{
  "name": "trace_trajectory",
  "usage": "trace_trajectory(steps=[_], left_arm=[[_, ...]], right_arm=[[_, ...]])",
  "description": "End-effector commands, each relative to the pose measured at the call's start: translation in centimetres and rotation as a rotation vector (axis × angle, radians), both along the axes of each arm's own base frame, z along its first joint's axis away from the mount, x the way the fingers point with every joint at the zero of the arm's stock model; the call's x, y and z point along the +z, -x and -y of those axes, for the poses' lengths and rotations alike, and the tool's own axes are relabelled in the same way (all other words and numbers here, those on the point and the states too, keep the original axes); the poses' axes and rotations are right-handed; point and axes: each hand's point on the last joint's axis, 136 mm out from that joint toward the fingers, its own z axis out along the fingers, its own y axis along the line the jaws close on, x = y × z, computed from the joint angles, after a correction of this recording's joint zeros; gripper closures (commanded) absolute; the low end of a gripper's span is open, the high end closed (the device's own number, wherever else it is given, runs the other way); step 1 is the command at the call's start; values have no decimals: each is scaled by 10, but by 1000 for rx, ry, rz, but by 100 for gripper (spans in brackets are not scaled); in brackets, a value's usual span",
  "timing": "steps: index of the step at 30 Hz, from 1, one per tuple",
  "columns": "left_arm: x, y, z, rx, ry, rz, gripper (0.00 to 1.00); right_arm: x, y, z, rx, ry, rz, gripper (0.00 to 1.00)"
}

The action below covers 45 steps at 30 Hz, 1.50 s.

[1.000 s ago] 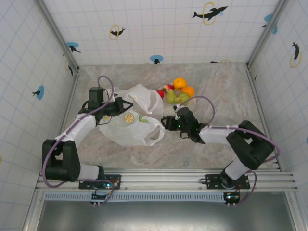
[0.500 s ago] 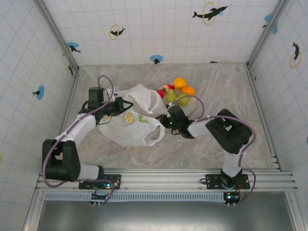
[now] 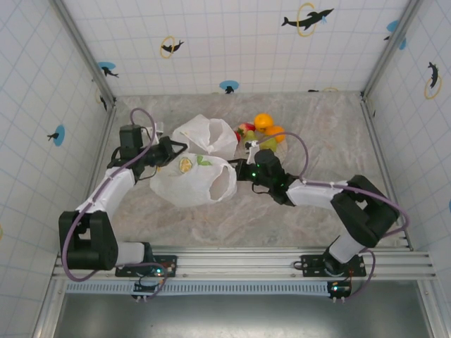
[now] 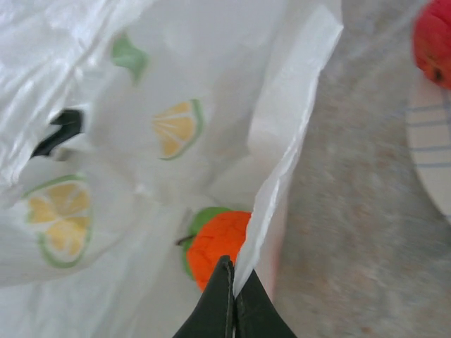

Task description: Place the fruits into the plastic bag

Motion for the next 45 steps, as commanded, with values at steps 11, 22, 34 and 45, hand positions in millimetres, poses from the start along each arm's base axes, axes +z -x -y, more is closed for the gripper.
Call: trace_trajectory(steps=[11, 22, 34, 45], left_arm=[[24, -21, -35, 142, -215, 41, 100], [6, -10, -7, -44, -97, 0, 100], [7, -15, -13, -20, -105, 15, 100], [7, -16, -14, -13, -98, 17, 100]], right_arm=[[-1, 14, -1, 7, -16, 5, 97], [-9, 6, 26, -6, 172, 96, 59], [6, -38, 112, -195, 428, 201, 20], [-22, -90, 152, -261, 681, 118, 6]])
